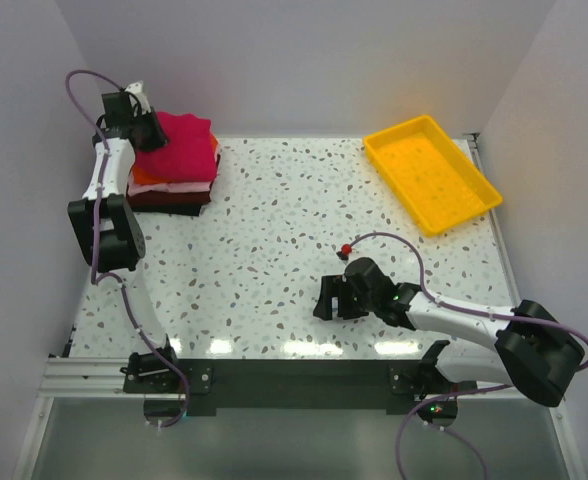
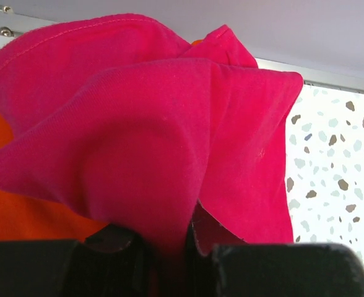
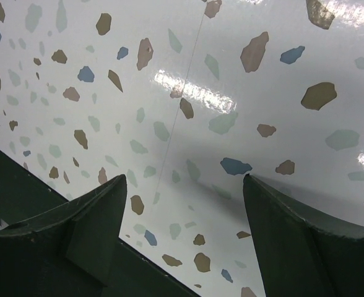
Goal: Fold and stack the t-shirts
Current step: Neatly place the folded tshirt to the corner
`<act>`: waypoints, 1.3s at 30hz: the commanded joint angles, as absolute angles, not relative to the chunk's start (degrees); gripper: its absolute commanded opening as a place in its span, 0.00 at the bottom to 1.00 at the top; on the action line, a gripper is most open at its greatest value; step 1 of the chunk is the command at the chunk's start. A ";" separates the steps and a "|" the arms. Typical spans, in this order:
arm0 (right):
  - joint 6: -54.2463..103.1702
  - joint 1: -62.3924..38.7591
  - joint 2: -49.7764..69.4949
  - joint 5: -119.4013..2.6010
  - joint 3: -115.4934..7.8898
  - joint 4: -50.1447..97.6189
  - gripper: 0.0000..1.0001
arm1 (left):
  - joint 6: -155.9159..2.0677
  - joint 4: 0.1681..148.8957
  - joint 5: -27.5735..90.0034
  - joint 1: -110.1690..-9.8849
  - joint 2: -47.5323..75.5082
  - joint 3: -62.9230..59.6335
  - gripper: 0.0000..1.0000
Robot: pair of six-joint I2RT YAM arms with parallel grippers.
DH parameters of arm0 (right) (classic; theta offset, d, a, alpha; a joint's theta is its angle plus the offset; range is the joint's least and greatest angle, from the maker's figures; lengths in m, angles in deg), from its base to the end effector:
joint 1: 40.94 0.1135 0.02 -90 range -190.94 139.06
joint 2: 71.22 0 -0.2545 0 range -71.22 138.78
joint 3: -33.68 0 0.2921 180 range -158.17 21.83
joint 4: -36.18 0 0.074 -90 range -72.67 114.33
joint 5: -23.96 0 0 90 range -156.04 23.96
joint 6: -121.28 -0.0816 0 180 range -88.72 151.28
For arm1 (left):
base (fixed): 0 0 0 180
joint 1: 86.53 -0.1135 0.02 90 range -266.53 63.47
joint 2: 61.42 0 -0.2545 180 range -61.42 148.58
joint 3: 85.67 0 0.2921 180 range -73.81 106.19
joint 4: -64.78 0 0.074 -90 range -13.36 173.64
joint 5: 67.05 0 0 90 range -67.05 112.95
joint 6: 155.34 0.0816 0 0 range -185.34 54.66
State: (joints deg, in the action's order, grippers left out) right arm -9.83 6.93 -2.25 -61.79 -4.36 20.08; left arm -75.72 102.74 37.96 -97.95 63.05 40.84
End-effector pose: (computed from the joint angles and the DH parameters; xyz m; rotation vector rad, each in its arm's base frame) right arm 0.1868 0.2155 0.0872 -0.1874 2.5424 0.7706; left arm 0.5724 0.0941 0.2441 -0.2685 2.1701 -0.2773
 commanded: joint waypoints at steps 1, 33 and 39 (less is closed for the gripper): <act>-10.74 6.96 -3.28 -61.30 -3.39 20.82 0.79 | -76.33 97.38 37.55 -99.62 63.38 45.72 0.00; 1.65 6.61 -9.52 -77.89 -19.47 1.58 0.99 | -90.57 96.85 -3.24 -77.86 9.28 -14.21 1.00; 3.24 2.92 -8.38 -80.19 -22.02 1.74 0.99 | -94.61 99.13 0.10 -65.71 -3.91 -24.67 1.00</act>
